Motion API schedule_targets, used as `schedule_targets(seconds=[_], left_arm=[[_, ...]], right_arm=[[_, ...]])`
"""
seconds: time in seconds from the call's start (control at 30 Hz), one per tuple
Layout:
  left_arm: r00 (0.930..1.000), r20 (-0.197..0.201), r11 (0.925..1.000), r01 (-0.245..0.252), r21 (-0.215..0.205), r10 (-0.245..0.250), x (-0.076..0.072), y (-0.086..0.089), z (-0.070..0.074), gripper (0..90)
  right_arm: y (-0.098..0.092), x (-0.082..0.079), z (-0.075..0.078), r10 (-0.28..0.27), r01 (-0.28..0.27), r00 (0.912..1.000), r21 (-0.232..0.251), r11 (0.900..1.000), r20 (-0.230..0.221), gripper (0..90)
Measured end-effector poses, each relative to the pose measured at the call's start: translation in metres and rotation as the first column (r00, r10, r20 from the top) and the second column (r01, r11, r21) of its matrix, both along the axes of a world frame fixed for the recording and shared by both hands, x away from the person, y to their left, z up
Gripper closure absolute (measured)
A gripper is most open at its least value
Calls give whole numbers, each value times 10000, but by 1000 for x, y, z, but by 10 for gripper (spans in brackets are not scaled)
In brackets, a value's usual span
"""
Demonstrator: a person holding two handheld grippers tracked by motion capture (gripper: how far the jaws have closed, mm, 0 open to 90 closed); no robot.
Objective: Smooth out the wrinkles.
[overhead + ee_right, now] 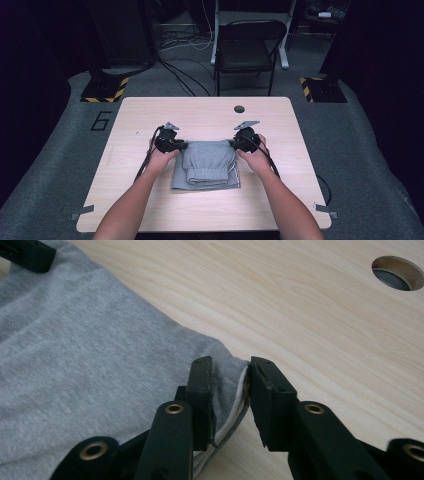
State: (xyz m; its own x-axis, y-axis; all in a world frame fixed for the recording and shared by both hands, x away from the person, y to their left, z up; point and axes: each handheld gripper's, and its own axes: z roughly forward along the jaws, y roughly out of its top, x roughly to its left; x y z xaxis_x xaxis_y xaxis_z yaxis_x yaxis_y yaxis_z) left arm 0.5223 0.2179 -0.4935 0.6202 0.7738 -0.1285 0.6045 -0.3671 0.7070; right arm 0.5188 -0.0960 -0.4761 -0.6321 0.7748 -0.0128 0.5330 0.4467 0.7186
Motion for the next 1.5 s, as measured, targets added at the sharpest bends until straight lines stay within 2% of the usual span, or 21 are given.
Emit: schedule_targets(seconds=[0.13,0.3,0.47,0.57,0.77,0.97,1.13,1.17,1.2,1.23,1.27,1.37,1.5], left_arm=[[9998,145,9999,-96,91,94,-1,1,3,583],[9987,263,9990,-448,7,448,-2,4,6,480],[9969,325,9972,-710,-224,717,-4,8,11,446],[9970,438,9975,-628,-331,642,-6,11,17,435],[9979,346,9976,-526,-458,542,-12,11,24,427],[9992,395,9985,-70,-537,92,-26,9,37,424],[9989,401,9918,-199,-1263,252,-48,12,48,418],[9988,408,9914,-211,-1293,266,-51,11,48,418],[9990,437,9936,-36,-1129,85,-56,12,49,418],[9990,441,9937,-18,-1124,68,-59,12,50,418],[9988,485,9927,42,-1207,17,-64,12,51,418],[9991,430,9906,101,-1363,-43,-73,13,54,418],[9977,535,9919,472,-1183,-411,-86,17,61,415]], right_arm=[[0,1,0,-239,238,9997,230,9995,21,587],[2,-1,1,-187,187,9998,169,9997,-9,545],[2,-3,5,-185,180,9996,203,9996,216,512],[1,-8,10,-302,293,9993,342,9990,239,488],[1,-19,22,165,-186,9984,386,9991,541,462],[1,-32,34,474,-499,9977,507,9975,479,431],[-3,-48,45,842,-870,9957,778,9932,377,405],[-4,-53,48,954,-974,9950,797,9920,280,404],[-3,-57,50,982,-1004,9948,892,9909,286,404],[-4,-62,52,1191,-1225,9920,921,9882,420,404],[-4,-66,53,1188,-1225,9921,1036,9871,411,403],[-3,-81,57,1441,-1490,9876,812,9855,628,402],[-1,-99,60,1538,-1593,9827,471,9861,1032,402]])
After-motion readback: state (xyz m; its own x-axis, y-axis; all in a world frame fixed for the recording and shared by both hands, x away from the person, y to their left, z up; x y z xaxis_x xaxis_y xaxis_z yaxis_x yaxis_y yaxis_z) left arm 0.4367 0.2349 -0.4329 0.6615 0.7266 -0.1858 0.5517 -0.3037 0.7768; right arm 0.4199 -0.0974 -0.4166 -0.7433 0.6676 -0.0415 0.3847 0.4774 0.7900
